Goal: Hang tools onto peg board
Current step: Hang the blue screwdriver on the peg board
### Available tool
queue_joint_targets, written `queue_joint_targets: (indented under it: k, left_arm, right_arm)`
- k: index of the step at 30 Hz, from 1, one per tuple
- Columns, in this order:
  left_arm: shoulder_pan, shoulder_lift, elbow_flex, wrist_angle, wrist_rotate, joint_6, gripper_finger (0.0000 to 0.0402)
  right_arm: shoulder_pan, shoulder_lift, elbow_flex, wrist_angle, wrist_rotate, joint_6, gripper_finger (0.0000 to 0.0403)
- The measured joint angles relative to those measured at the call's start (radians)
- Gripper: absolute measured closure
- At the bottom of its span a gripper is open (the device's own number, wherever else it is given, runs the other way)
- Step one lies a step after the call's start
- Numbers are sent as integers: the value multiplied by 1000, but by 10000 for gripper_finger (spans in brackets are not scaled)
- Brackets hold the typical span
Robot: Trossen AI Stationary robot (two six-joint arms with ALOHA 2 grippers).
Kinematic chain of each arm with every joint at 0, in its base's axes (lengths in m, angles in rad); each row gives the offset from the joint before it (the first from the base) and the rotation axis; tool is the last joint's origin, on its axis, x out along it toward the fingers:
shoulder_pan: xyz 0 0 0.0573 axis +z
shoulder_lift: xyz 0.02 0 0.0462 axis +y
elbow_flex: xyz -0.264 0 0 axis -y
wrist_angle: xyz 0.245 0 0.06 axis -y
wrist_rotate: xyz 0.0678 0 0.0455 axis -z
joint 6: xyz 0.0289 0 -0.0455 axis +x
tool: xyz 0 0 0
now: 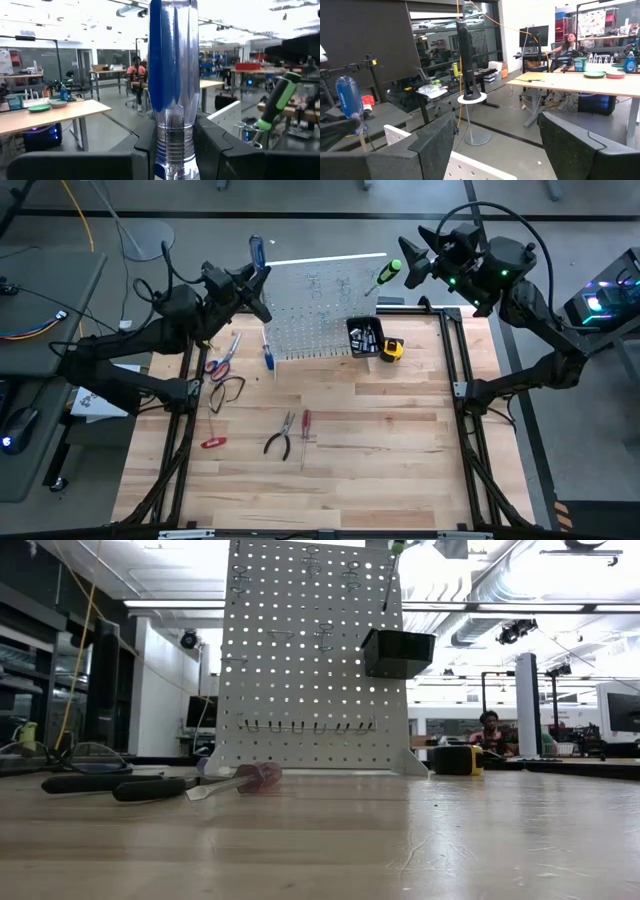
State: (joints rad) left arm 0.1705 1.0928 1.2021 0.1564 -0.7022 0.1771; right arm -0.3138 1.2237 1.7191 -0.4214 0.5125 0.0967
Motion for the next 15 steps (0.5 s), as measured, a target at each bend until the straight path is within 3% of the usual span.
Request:
queue_joint_targets:
  k: [10, 15]
  left_arm:
    - [10, -13, -68, 50, -67, -30, 326]
    - [28, -4, -113, 150, -70, -13, 326]
  right_arm:
    - [0, 0, 0, 0, 0, -8, 128]
    - [0, 0, 0, -1, 0, -8, 128]
